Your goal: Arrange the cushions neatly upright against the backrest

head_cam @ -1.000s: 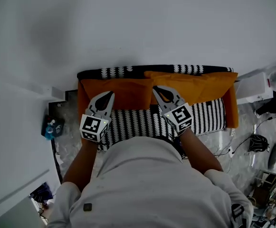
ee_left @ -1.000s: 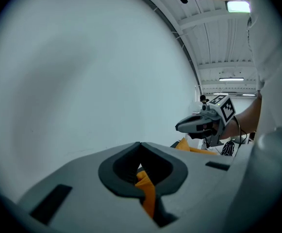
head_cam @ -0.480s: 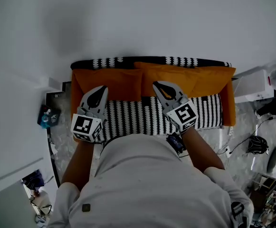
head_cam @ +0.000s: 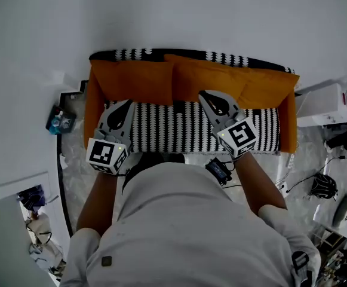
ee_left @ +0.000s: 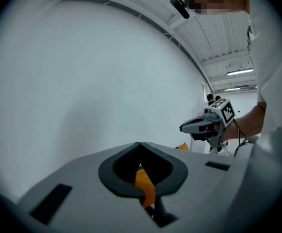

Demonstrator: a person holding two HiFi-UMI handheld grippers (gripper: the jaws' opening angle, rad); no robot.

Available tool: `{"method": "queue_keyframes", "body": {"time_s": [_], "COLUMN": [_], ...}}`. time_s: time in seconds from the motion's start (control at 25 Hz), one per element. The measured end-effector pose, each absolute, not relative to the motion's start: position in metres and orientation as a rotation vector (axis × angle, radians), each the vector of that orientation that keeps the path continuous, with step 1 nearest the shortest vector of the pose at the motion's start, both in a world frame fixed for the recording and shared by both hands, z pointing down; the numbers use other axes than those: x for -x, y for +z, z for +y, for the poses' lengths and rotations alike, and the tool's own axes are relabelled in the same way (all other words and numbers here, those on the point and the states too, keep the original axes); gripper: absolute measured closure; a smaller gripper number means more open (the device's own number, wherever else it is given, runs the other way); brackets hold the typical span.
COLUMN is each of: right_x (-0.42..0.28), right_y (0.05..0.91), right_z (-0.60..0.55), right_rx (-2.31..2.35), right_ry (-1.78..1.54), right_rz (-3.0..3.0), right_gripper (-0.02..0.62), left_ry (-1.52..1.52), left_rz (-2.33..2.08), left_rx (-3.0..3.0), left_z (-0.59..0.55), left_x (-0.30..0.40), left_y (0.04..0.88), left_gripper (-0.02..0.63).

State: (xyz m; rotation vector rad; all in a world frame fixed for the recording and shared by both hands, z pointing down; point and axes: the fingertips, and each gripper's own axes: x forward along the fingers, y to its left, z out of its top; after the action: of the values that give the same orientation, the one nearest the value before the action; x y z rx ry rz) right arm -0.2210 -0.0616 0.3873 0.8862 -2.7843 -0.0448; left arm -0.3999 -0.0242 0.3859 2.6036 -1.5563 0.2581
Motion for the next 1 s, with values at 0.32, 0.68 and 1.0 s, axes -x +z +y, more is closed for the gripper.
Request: {"method": "queue_keyframes", "body": {"time_s": [0.32, 0.68, 1.0], "right_x": [0.206, 0.229, 0.286], "right_y": [0.391, 0.387, 0.385], "right_z": [-0.019, 0.029, 0.097], "right_rx": [-0.893, -0.949, -0.991], "right_ry": [-0.013, -0.007, -0.01], "right_rz": [-2.792, -2.766, -2.747], "right_gripper": [0.569, 0.569, 0.569], "left_ry": [0.283, 0.282, 0.266], "left_rz": [-1.575, -1.528, -1.48], "left_rx": [-2.584, -2.62, -2.667], "left_z": [0.025, 0.068, 0.125], "left_x": [0.395, 0.428, 0.487], "left_y": [0.386, 0.387, 0.379], "left_gripper": [0.597, 0.597, 0.597]}}
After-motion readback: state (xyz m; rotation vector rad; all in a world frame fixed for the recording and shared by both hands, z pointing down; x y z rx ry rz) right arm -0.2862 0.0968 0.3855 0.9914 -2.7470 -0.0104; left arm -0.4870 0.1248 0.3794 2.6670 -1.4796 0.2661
